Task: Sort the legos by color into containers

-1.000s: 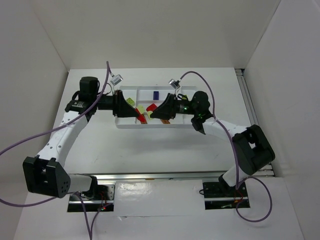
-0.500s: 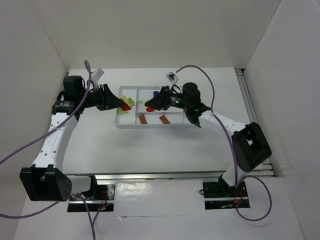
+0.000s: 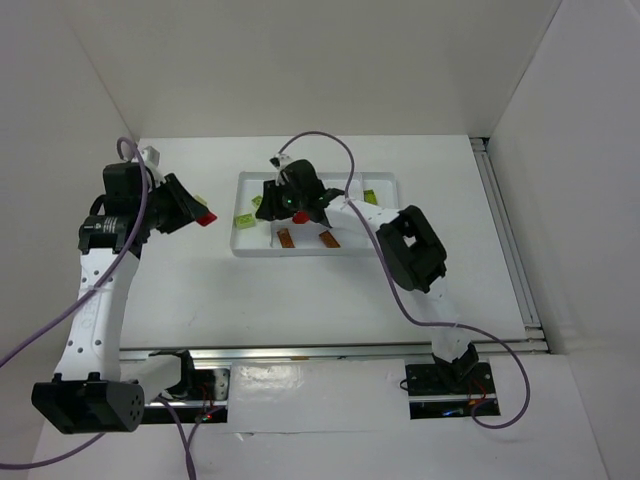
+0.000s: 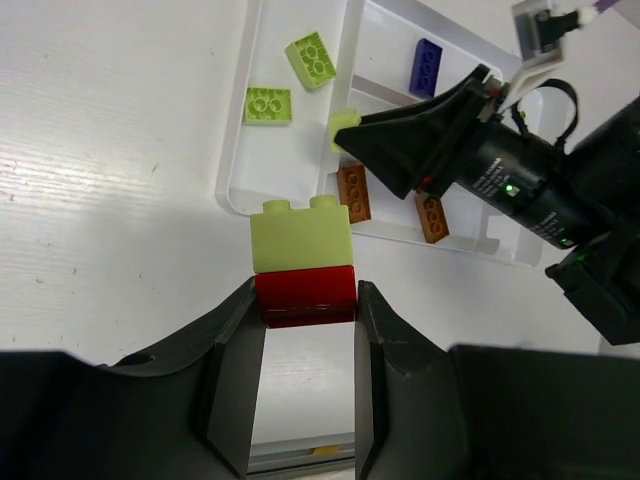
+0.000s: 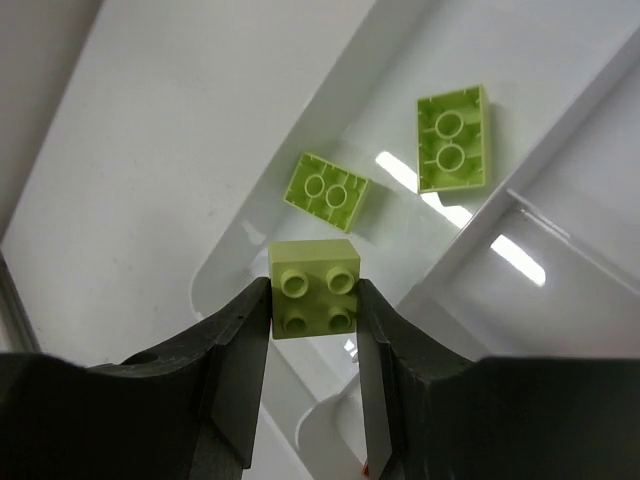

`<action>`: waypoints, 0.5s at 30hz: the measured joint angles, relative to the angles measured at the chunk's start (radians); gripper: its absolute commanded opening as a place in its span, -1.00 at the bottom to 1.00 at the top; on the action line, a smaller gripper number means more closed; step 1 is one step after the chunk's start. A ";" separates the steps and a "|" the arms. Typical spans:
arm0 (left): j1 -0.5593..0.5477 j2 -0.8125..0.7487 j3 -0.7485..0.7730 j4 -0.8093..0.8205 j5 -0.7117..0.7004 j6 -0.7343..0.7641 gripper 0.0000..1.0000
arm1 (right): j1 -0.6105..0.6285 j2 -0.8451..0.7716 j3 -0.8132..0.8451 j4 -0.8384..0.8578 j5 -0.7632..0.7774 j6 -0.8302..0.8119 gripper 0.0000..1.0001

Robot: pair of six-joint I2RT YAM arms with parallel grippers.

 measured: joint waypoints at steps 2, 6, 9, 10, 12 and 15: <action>0.003 0.005 0.000 -0.006 -0.005 0.000 -1.00 | 0.016 0.037 0.031 -0.035 0.009 -0.015 -0.62; 0.007 0.016 0.000 -0.012 0.009 0.006 -1.00 | 0.037 0.093 0.113 -0.101 0.023 -0.043 -0.17; 0.006 0.026 0.000 -0.013 0.027 0.025 -1.00 | 0.048 0.098 0.150 -0.131 0.039 -0.061 0.44; 0.007 0.029 0.000 -0.014 0.038 0.028 -1.00 | 0.051 0.098 0.160 -0.135 0.045 -0.068 0.52; 0.006 0.033 0.000 -0.014 0.061 0.032 -1.00 | 0.056 0.098 0.175 -0.141 0.053 -0.081 0.55; 0.006 0.040 0.000 -0.013 0.092 0.051 -1.00 | 0.058 0.091 0.174 -0.149 0.071 -0.095 0.34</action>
